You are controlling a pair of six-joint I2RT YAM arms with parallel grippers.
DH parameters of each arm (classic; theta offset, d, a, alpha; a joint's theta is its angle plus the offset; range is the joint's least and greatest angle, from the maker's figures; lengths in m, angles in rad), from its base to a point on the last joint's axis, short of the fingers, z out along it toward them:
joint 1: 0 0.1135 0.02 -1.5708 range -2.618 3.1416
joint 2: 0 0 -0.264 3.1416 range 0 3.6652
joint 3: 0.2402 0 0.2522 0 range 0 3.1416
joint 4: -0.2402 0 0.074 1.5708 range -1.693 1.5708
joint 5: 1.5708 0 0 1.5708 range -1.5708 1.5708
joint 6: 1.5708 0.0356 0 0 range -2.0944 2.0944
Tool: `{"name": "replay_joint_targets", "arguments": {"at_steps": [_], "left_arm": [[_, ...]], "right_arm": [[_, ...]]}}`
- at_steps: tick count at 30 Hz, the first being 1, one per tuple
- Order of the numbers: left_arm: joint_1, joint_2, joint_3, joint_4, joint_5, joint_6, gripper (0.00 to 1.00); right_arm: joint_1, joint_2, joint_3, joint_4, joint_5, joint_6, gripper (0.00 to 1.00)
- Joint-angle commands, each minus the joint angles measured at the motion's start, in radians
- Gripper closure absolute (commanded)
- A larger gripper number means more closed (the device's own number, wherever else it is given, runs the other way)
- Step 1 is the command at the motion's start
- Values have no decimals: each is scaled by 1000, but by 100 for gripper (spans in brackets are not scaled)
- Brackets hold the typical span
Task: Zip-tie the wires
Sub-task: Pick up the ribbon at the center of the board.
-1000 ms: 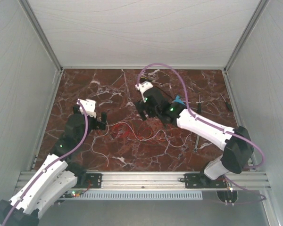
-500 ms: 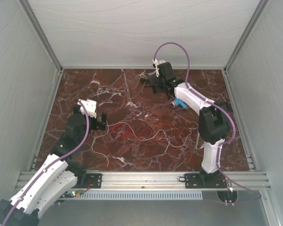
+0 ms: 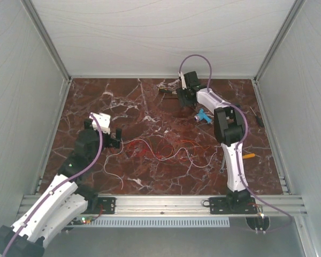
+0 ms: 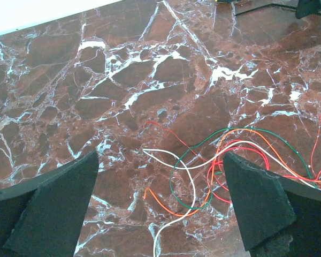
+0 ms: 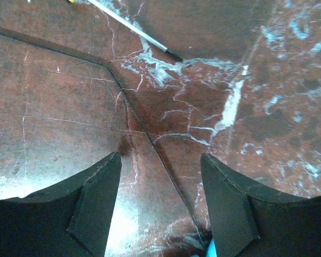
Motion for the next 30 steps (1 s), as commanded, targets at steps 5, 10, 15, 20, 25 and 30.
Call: {"name": "replay_joint_targets", "arguments": {"at_steps": [5, 10, 15, 20, 25, 30], "left_arm": [[2, 3, 14, 44, 17, 5, 0], [2, -3, 14, 41, 21, 3, 0], [2, -7, 15, 39, 20, 2, 0], [2, -13, 15, 39, 21, 1, 1], [2, -15, 15, 38, 22, -1, 0], [2, -15, 15, 38, 25, -2, 0]], "right_arm": [[4, 85, 87, -28, -21, -47, 48], [-7, 120, 104, -48, -42, -39, 69], [-24, 122, 104, -76, -100, -14, 77], [-31, 133, 103, -127, -120, -8, 80], [-25, 124, 64, -151, -189, -2, 91], [-9, 118, 65, -137, -165, -20, 100]]}}
